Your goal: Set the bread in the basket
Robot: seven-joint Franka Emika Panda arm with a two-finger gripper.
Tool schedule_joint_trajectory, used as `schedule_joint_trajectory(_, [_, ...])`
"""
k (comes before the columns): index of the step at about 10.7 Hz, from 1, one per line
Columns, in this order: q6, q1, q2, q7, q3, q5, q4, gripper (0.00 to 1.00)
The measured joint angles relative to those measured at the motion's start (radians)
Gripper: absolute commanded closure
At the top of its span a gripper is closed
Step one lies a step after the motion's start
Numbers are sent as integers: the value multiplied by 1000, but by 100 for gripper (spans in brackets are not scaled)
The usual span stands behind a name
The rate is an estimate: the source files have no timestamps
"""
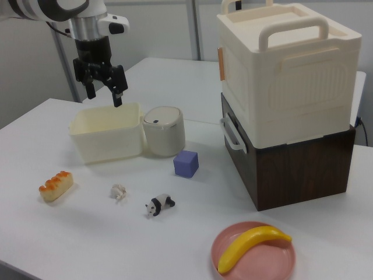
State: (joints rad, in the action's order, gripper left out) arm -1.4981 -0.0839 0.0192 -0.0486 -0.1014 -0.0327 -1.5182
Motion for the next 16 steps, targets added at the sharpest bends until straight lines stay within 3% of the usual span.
schedule_joint_trajectory(12, [0, -8, 23, 1, -1, -1, -8, 0])
schedule_joint_trajectory(16, [0, -77, 40, 1, -1, -1, -36, 11])
